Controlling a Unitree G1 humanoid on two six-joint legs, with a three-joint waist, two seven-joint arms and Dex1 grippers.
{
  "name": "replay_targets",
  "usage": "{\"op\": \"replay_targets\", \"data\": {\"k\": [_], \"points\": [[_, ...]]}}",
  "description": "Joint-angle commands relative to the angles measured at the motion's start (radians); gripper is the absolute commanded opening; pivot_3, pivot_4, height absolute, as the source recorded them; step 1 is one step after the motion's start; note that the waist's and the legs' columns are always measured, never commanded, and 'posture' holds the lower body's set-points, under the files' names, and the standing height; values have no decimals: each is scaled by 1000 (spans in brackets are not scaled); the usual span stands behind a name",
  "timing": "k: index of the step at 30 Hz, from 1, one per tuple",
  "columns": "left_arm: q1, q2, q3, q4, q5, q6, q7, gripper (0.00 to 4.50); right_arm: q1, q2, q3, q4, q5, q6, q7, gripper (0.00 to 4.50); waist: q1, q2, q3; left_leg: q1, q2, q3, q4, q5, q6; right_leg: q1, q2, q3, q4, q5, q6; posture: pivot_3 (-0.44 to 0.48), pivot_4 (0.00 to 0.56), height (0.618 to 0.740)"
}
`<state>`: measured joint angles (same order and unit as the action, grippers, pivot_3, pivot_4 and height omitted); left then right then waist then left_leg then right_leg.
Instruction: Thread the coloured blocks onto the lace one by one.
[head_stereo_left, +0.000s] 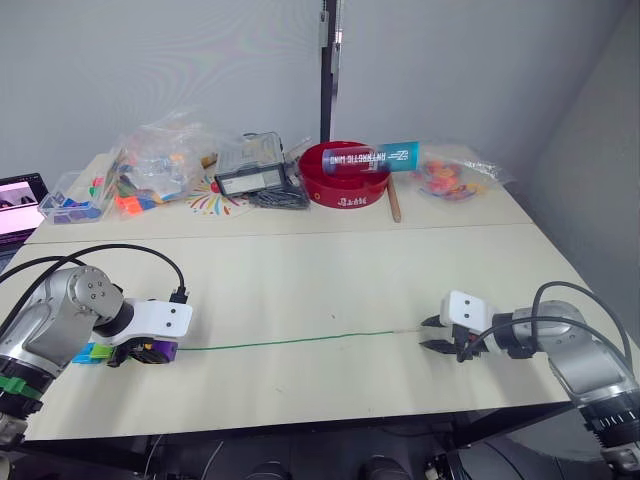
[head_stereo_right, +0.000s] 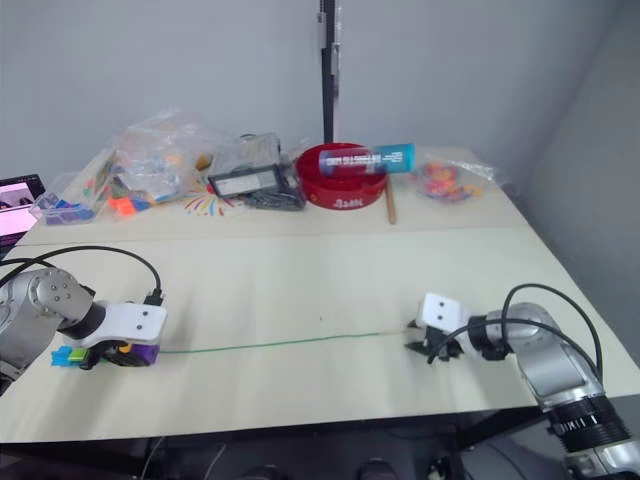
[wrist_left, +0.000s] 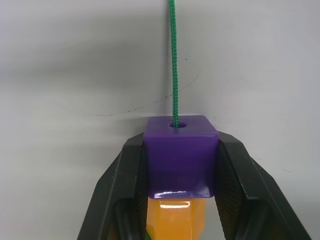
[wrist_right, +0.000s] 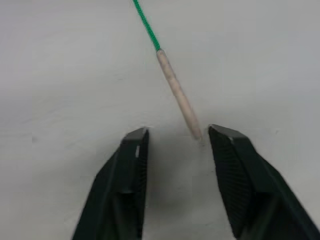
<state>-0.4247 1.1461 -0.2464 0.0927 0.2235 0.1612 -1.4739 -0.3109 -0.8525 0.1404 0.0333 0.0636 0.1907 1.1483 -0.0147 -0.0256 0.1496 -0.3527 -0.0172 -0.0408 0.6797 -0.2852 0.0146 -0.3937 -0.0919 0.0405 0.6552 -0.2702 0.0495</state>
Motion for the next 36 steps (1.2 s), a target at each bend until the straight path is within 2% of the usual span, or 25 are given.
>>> {"op": "replay_targets", "data": {"k": [1,4,7,9,16,20,24,26,29,34,36], "points": [[6,-17,22,-5,-36,11,15,1193,12,18,-5,-18,55,-14,43,3339,2,0,0,0,0,0,0,0,0,0,0,0,0,0,0,0,150,740],[-2,-24,44,-5,-58,11,24,1193,16,14,-23,-40,95,-1,65,4349,6,1,1,-2,0,-1,0,0,0,-1,-1,-1,-1,0,0,0,150,740],[3,-22,90,-28,-116,13,18,1193,27,8,-45,-91,150,46,83,4475,9,1,1,-6,-1,-1,1,0,0,-5,-2,-1,0,0,0,0,150,740],[9,-22,109,-47,-142,15,25,2218,28,9,-53,-110,172,68,79,4500,6,0,2,-16,-1,-2,3,0,0,-14,-2,-1,2,0,0,0,150,740],[28,12,187,-139,-258,109,3,4477,56,16,-119,-169,268,153,54,4500,1,0,2,-30,-1,-2,4,0,0,-29,-1,-1,9,0,0,0,150,740],[46,55,271,-192,-350,184,-12,4477,100,-1,-193,-224,334,215,37,4500,1,0,2,-32,-1,-2,4,0,0,-30,-1,-1,8,0,0,0,150,740],[159,11,458,-246,-523,279,6,4477,173,-4,-291,-275,385,259,-10,4500,0,1,2,-31,-1,-2,4,0,0,-29,-2,-1,8,0,0,0,150,740],[259,-41,573,-258,-584,281,26,4477,212,11,-350,-300,417,284,-51,4500,-2,1,2,-30,0,-2,4,0,0,-29,-2,-1,8,0,0,0,150,740],[383,-188,759,-214,-637,180,116,4477,283,46,-441,-314,423,293,-142,4500,-2,0,2,-29,0,-2,3,0,0,-29,-2,0,7,0,0,0,150,740],[528,-324,854,-271,-668,153,234,4477,378,76,-495,-312,399,250,-188,4500,6,0,2,-28,0,-2,3,0,0,-27,-5,0,3,0,0,0,150,740],[589,-361,886,-244,-673,113,245,4477,415,81,-511,-295,396,229,-188,4500,8,0,2,-28,-1,-2,3,0,0,-26,-7,0,3,1,0,0,150,740]]}}
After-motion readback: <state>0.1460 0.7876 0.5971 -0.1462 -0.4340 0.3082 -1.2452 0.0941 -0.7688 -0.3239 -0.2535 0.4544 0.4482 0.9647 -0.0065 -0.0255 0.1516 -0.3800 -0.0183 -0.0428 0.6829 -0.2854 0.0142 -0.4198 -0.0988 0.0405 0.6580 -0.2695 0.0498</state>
